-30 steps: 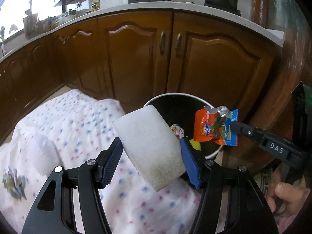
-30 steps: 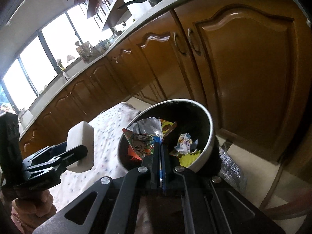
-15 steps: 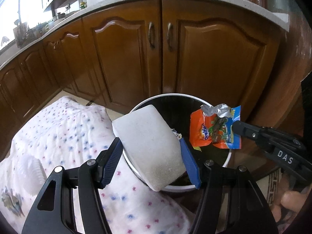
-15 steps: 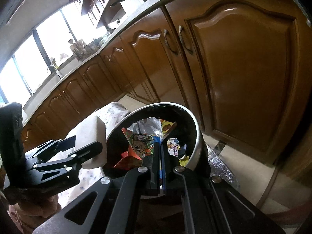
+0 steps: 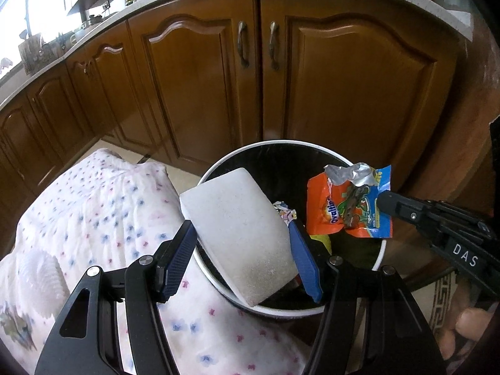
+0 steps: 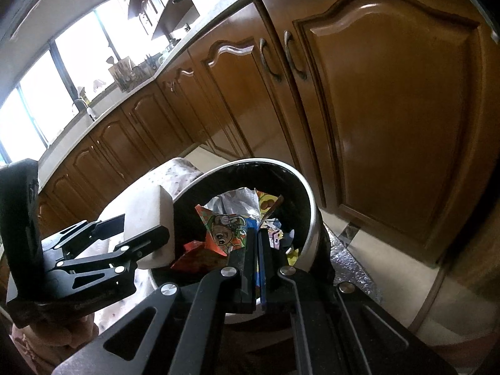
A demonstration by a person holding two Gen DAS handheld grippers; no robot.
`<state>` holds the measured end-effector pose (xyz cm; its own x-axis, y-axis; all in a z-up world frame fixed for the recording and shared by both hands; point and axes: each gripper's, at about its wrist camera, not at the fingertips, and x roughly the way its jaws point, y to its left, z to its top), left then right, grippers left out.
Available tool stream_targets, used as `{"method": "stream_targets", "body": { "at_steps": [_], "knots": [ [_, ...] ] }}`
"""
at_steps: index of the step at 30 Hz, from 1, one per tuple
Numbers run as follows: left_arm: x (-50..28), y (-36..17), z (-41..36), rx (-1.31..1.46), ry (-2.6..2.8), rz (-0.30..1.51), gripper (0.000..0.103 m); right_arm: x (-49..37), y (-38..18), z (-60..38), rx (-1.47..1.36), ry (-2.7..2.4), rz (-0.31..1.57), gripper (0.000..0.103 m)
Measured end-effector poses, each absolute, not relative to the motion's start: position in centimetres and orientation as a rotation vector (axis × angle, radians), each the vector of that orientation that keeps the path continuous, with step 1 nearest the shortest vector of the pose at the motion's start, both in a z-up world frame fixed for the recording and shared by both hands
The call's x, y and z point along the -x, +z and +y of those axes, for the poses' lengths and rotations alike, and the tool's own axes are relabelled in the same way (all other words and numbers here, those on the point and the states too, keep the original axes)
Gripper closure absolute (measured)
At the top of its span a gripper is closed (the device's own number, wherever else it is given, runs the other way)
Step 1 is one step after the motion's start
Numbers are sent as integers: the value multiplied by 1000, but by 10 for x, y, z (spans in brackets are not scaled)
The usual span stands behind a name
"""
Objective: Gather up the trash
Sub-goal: 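Carry foam block and orange bag over the bin and open both tools, then move both tools back over the remaining items on the table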
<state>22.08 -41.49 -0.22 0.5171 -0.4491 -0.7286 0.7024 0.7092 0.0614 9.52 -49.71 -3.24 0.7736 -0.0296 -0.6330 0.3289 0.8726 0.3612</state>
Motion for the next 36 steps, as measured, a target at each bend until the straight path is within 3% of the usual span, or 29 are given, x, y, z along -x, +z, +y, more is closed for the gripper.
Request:
{"method": "stream_targets", "body": {
  "at_steps": [19, 24, 28, 31, 36],
  "knots": [
    [-227, -8, -425, -396, -714, 766, 37, -102, -37, -502, -469, -229, 689, 102],
    [-225, -4, -421, -389, -716, 762, 35, -104, -40, -505, -494, -225, 695, 94],
    [-222, 2, -412, -373, -710, 755, 33, -97, -36, -506, -518, -225, 672, 73],
    [-218, 6, -400, -359, -702, 740, 33, -91, -30, -502, -521, -223, 651, 71],
    [-210, 14, -373, -318, -672, 718, 28, -86, -19, -487, -517, -196, 619, 38]
  ]
}}
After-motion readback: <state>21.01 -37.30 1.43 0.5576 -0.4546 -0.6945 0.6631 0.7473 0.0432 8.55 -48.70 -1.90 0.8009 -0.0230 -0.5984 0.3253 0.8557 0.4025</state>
